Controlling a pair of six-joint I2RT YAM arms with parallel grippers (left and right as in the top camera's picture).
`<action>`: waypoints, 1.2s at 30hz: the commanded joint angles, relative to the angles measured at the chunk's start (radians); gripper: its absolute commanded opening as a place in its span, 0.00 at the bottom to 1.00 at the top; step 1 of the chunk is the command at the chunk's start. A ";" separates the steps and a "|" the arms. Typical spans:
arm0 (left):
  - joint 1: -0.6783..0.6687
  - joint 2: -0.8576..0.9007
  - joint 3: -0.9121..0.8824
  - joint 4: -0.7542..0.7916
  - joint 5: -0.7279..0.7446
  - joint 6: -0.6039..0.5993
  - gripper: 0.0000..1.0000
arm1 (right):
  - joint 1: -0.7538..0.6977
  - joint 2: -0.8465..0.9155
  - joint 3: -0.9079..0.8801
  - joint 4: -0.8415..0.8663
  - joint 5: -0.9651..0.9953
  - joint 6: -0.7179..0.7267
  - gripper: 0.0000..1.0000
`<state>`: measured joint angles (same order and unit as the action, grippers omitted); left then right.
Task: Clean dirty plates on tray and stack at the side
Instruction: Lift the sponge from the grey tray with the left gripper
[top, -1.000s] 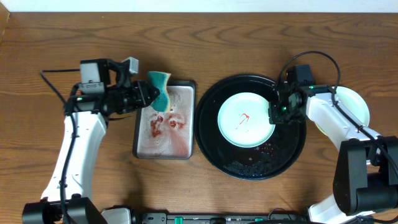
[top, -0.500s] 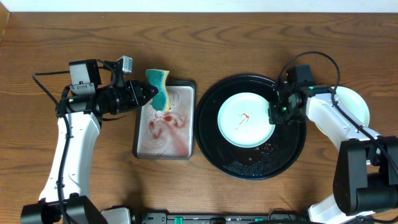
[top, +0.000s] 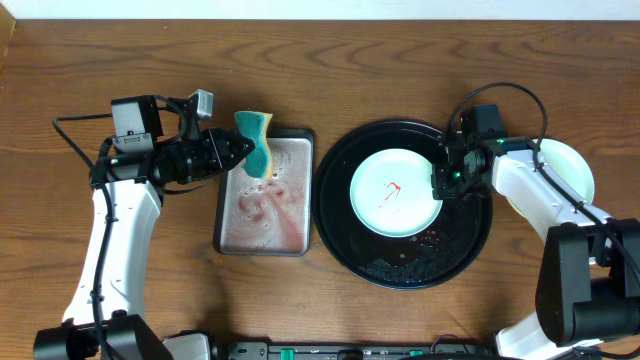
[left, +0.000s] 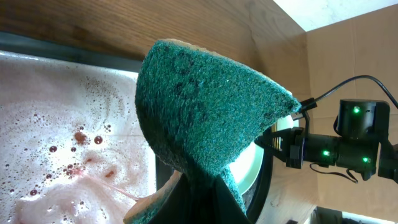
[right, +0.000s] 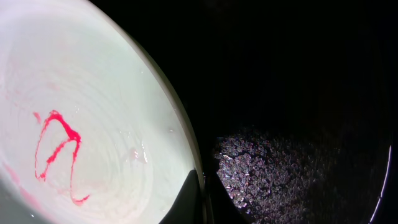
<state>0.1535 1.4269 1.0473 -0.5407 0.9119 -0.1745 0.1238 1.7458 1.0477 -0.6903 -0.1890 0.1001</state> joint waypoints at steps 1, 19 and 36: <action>0.003 -0.009 -0.010 0.005 0.031 0.024 0.07 | 0.022 0.007 -0.005 0.002 -0.003 -0.015 0.01; 0.003 -0.009 -0.010 0.005 0.031 0.024 0.07 | 0.022 0.007 -0.005 0.002 -0.003 -0.015 0.01; -0.384 0.040 -0.010 -0.084 -0.867 -0.047 0.07 | 0.022 0.007 -0.005 0.002 -0.036 -0.016 0.01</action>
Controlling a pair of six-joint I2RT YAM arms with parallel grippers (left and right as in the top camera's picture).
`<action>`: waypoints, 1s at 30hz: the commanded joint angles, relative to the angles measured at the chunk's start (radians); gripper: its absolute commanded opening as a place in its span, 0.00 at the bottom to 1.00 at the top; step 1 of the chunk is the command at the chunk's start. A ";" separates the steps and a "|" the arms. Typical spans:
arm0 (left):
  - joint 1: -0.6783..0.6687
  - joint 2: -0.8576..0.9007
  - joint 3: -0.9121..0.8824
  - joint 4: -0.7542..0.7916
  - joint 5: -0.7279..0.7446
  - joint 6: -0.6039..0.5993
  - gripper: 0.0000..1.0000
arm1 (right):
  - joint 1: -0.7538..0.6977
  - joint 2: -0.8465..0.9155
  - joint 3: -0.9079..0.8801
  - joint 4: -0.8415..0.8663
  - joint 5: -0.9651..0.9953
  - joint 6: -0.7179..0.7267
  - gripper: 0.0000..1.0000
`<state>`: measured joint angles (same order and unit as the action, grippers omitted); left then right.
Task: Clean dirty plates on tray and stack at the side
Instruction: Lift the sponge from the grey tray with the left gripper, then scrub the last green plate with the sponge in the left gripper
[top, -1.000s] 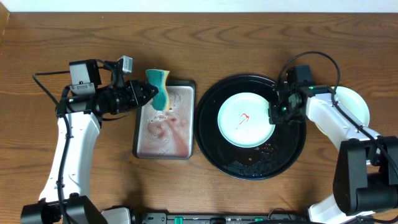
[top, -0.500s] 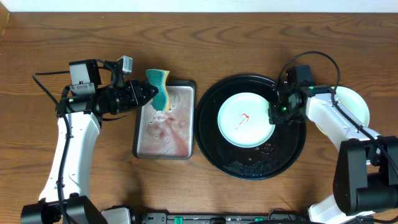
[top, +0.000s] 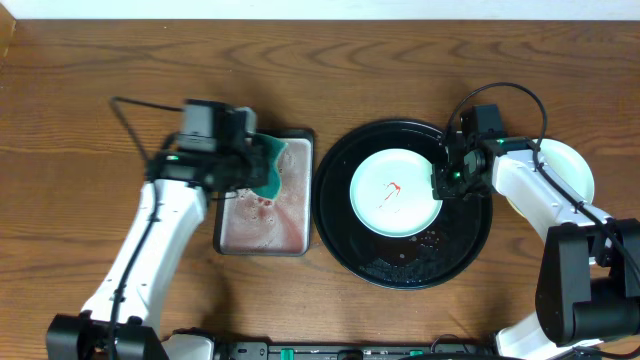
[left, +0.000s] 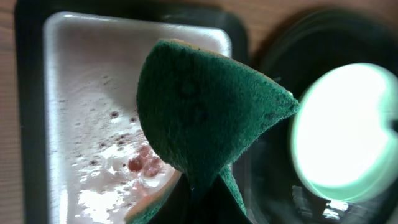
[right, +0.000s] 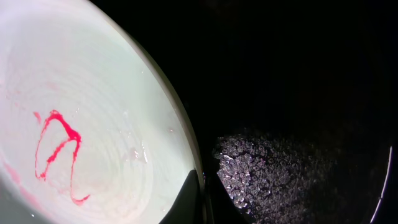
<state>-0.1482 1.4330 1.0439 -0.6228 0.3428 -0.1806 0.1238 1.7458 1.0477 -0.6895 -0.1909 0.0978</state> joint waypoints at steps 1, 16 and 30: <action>-0.102 0.046 -0.006 -0.001 -0.311 -0.050 0.07 | 0.023 0.007 -0.005 0.000 -0.045 -0.014 0.01; -0.431 0.126 0.017 0.238 -0.130 -0.201 0.07 | 0.093 0.007 -0.153 0.092 -0.097 0.038 0.01; -0.617 0.406 0.017 0.463 -0.064 -0.355 0.07 | 0.093 0.007 -0.182 0.129 -0.098 0.047 0.01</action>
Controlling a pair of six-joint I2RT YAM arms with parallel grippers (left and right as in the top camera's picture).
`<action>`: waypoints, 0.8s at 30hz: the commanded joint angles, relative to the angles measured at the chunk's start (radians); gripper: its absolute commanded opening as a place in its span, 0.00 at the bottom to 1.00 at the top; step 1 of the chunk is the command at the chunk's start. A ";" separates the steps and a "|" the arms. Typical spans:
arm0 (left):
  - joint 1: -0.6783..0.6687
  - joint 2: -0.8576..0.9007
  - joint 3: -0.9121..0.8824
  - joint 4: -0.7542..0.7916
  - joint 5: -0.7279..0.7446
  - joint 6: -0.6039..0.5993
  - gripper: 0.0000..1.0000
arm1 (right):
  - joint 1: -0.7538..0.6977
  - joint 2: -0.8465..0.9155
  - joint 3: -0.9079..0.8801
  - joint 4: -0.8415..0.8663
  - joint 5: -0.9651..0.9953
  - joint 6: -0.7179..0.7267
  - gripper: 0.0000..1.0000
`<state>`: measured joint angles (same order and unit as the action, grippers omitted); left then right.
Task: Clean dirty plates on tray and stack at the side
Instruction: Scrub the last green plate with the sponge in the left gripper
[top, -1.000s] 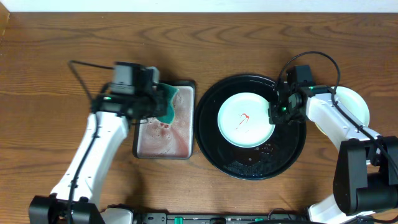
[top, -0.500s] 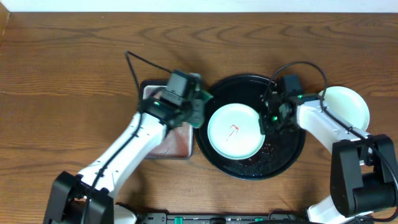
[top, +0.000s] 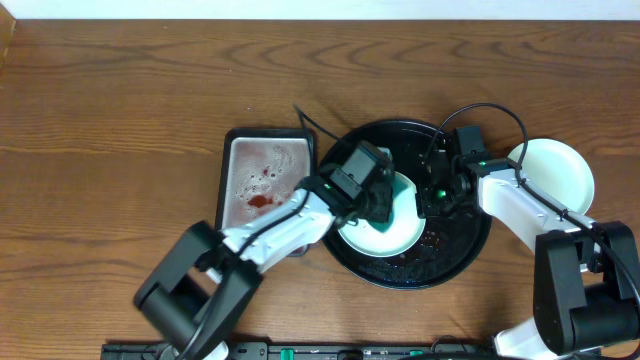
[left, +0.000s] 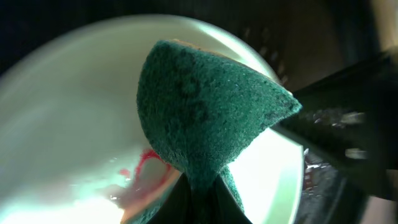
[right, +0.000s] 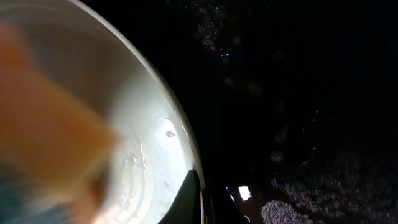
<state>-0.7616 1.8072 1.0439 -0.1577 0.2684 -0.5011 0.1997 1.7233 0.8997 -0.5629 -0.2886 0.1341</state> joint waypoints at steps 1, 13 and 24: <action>-0.001 0.039 0.017 -0.014 -0.001 -0.032 0.07 | 0.017 0.029 -0.034 0.002 0.000 0.011 0.01; 0.085 -0.031 0.058 -0.199 -0.134 -0.024 0.07 | 0.017 0.029 -0.034 0.002 0.000 0.011 0.01; -0.026 0.011 0.058 -0.057 -0.059 -0.058 0.07 | 0.017 0.029 -0.034 0.002 0.000 0.011 0.01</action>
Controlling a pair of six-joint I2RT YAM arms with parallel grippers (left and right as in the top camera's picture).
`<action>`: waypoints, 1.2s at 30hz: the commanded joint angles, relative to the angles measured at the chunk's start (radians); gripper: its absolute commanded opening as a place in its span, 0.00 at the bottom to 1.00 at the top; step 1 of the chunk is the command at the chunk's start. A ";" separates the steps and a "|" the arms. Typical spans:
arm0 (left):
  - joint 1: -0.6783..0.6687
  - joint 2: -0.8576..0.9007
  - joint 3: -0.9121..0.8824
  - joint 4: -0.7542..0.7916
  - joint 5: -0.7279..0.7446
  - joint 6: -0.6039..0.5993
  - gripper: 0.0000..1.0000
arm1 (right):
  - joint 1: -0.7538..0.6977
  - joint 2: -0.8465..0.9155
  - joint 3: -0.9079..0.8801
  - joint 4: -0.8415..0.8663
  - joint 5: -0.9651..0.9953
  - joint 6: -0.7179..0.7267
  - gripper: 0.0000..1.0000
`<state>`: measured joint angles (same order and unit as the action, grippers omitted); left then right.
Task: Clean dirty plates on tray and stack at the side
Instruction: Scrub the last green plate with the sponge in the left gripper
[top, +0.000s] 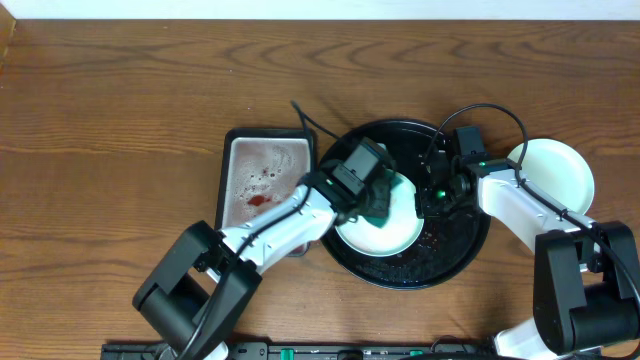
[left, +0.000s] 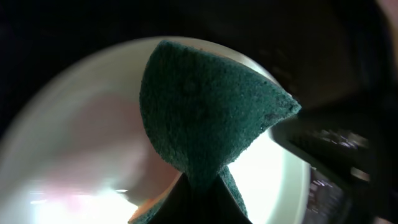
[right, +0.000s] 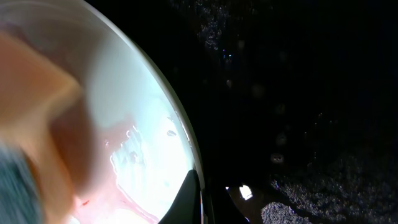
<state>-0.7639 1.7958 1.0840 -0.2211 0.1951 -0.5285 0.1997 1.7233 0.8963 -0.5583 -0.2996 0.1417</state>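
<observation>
A pale green plate (top: 385, 230) lies in the round black tray (top: 462, 240). My left gripper (top: 378, 200) is shut on a green-and-orange sponge (left: 205, 106) pressed on the plate (left: 74, 124). Pink smeared suds cover the plate's surface (right: 124, 180). My right gripper (right: 202, 199) is shut on the plate's right rim (right: 180, 118), one finger above and one below; it shows in the overhead view too (top: 432, 195). The sponge's blurred orange side (right: 31, 112) fills the left of the right wrist view.
A rectangular pan (top: 262, 190) of pinkish soapy water lies left of the tray. A clean white plate (top: 560, 170) rests on the table at the right, beside the tray. Water droplets speckle the tray floor (right: 323, 186).
The sponge shifted a little on the plate. The red mark that showed under it is now smeared into pink suds. My right gripper still clamps the rim.
My left gripper first held the sponge over the soapy pan while my right gripper held the marked plate's rim. It then moved with the sponge over the pan, then onto the plate. The red scribble is now a pink smear.
</observation>
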 joint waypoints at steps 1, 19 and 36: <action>-0.026 0.035 0.018 0.000 0.015 -0.051 0.07 | 0.017 0.029 -0.030 -0.003 0.011 0.003 0.01; 0.072 -0.064 0.029 -0.158 -0.103 0.048 0.07 | 0.017 0.029 -0.030 -0.009 0.011 0.003 0.01; -0.025 0.094 0.029 -0.002 -0.045 -0.019 0.07 | 0.017 0.029 -0.030 -0.010 0.011 0.003 0.01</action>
<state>-0.7895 1.8576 1.1160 -0.2203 0.1509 -0.5320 0.1997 1.7233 0.8963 -0.5598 -0.3031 0.1417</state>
